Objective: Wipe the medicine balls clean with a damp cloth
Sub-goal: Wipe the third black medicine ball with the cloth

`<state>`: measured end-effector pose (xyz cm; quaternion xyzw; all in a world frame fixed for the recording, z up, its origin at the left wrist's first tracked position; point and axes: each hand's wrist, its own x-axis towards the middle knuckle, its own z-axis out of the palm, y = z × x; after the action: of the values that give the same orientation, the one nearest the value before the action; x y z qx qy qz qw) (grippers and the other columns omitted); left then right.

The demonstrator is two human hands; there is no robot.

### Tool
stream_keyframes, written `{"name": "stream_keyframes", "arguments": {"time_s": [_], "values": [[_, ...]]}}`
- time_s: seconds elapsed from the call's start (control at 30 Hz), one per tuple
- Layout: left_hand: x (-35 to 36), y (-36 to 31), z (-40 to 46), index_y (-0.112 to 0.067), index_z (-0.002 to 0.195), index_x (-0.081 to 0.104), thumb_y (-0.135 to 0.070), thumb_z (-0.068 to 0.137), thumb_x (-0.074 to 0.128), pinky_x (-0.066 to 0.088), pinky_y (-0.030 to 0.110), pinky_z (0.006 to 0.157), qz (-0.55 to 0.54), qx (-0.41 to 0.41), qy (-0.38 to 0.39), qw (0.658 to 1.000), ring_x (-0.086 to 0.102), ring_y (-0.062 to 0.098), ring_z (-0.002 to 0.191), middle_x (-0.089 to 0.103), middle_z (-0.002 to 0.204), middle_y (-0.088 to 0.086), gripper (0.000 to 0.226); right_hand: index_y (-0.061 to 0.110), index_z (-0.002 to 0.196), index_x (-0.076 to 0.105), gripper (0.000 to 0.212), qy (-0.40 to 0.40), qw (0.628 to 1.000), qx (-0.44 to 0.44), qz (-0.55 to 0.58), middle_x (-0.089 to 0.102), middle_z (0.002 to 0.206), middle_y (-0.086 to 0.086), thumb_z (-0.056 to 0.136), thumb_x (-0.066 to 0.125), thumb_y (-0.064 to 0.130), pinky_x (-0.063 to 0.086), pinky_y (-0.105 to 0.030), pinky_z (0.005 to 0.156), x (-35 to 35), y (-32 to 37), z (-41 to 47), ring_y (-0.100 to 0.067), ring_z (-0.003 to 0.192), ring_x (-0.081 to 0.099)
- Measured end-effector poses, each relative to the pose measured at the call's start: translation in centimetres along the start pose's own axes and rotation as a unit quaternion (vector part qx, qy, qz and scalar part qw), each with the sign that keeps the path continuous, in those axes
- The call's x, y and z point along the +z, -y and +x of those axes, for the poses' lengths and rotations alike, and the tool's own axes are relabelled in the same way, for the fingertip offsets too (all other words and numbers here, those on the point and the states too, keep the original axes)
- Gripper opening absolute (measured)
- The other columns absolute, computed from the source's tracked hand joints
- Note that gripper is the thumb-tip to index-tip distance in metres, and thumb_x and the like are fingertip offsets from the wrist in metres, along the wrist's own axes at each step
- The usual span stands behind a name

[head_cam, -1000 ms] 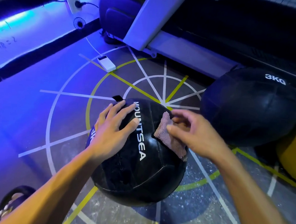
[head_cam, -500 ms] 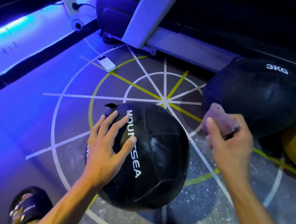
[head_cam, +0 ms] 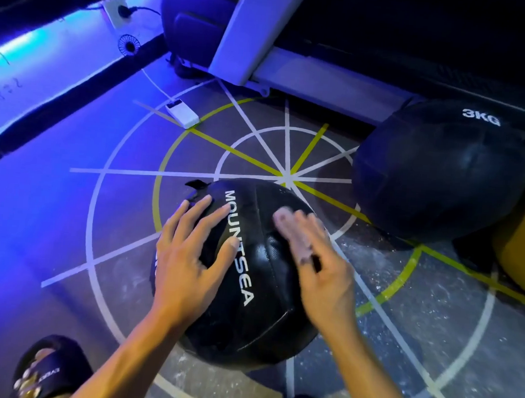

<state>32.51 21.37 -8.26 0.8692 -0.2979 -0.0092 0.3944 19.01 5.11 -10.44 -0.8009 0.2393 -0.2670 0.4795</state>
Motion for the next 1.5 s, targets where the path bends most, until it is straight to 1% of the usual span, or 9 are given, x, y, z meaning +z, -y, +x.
{"name": "stream_keyframes", "arguments": {"time_s": [0.13, 0.37, 0.53, 0.6, 0.7, 0.9, 1.1, 1.27, 1.5], "values": [[0.5, -0.3, -0.8, -0.043, 0.14, 0.059, -0.058, 0.093, 0.056, 0.028, 0.054, 0.121, 0.008, 0.007, -0.011, 1.0, 0.023, 0.012, 0.154, 0.043, 0.156, -0.02, 0.049, 0.048, 0.121, 0.068, 0.027, -0.046, 0.979, 0.197, 0.038, 0.073, 0.121, 0.007, 0.107, 0.05, 0.034, 0.052, -0.041, 0.105, -2.4, -2.0, 4.0, -0.016, 0.119, 0.066], [0.0, 0.6, -1.4, -0.045, 0.139, 0.055, -0.056, 0.093, 0.054, 0.028, 0.057, 0.12, 0.01, 0.019, -0.008, 1.0, 0.024, 0.013, 0.154, 0.043, 0.157, -0.019, 0.048, 0.027, 0.153, 0.046, 0.049, 0.108, 0.969, -0.162, -0.153, 0.044, 0.158, 0.011, 0.105, 0.045, 0.014, 0.019, -0.031, 0.126, 2.8, 3.3, 1.1, -0.005, 0.151, 0.029], [-0.2, 0.3, -2.1, -0.047, 0.138, 0.056, -0.059, 0.092, 0.055, 0.027, 0.056, 0.121, 0.007, 0.005, -0.022, 1.0, 0.022, 0.01, 0.154, 0.043, 0.156, -0.022, 0.048, 0.042, 0.141, 0.057, 0.035, 0.04, 0.986, 0.15, -0.064, 0.07, 0.122, 0.019, 0.11, 0.042, 0.036, 0.046, -0.008, 0.063, -2.3, -0.2, 5.0, -0.015, 0.094, 0.07], [0.2, -0.1, -2.1, -0.042, 0.137, 0.059, -0.057, 0.092, 0.056, 0.028, 0.058, 0.12, 0.0, 0.01, -0.027, 1.0, 0.024, 0.013, 0.154, 0.045, 0.155, -0.019, 0.048, 0.04, 0.147, 0.052, 0.039, 0.036, 0.993, 0.087, -0.065, 0.053, 0.136, 0.036, 0.11, 0.044, 0.029, 0.052, -0.012, 0.081, -1.6, 1.8, 3.5, -0.005, 0.109, 0.066], [0.1, 0.1, -2.7, -0.04, 0.137, 0.058, -0.053, 0.092, 0.057, 0.027, 0.057, 0.12, 0.012, 0.027, -0.025, 0.999, 0.026, 0.016, 0.154, 0.046, 0.156, -0.016, 0.047, 0.025, 0.153, 0.047, 0.051, 0.15, 0.969, -0.154, -0.124, 0.041, 0.159, 0.013, 0.103, 0.049, 0.011, 0.023, -0.029, 0.125, 1.3, 3.9, 0.7, -0.003, 0.15, 0.03], [-0.3, 0.2, -4.2, -0.04, 0.136, 0.059, -0.052, 0.09, 0.058, 0.027, 0.055, 0.121, 0.004, 0.019, -0.036, 0.999, 0.025, 0.016, 0.154, 0.045, 0.155, -0.016, 0.048, 0.05, 0.132, 0.063, 0.031, 0.118, 0.983, 0.074, -0.116, 0.067, 0.131, 0.02, 0.107, 0.047, 0.039, 0.046, -0.039, 0.111, -2.0, -1.4, 9.0, -0.011, 0.128, 0.06], [-0.2, 0.4, -4.1, -0.035, 0.135, 0.063, -0.053, 0.091, 0.059, 0.028, 0.059, 0.119, 0.008, 0.026, -0.024, 0.999, 0.025, 0.018, 0.155, 0.046, 0.155, -0.014, 0.048, 0.038, 0.145, 0.054, 0.049, 0.24, 0.957, -0.134, -0.088, 0.049, 0.152, 0.018, 0.104, 0.049, 0.012, 0.019, -0.02, 0.124, 1.4, 4.3, 5.3, 0.005, 0.146, 0.032], [-0.4, 0.2, -4.7, -0.039, 0.134, 0.062, -0.054, 0.09, 0.06, 0.028, 0.054, 0.119, 0.002, 0.023, -0.021, 1.0, 0.025, 0.018, 0.154, 0.046, 0.155, -0.016, 0.047, 0.053, 0.131, 0.062, 0.034, 0.153, 0.984, 0.057, -0.073, 0.06, 0.129, 0.038, 0.107, 0.048, 0.035, 0.042, -0.031, 0.115, -1.6, -0.9, 9.2, 0.011, 0.127, 0.053], [-3.4, 1.4, 0.0, -0.042, 0.12, 0.059, -0.047, 0.088, 0.066, 0.043, 0.043, 0.103, -0.038, -0.009, -0.042, 0.998, 0.05, 0.016, 0.121, 0.051, 0.125, -0.021, 0.033, 0.047, 0.135, 0.061, 0.034, 0.141, 0.985, 0.091, -0.034, 0.056, 0.114, 0.052, 0.109, 0.045, 0.029, 0.035, 0.003, 0.093, -3.2, -0.2, 5.7, 0.031, 0.113, 0.046]]}}
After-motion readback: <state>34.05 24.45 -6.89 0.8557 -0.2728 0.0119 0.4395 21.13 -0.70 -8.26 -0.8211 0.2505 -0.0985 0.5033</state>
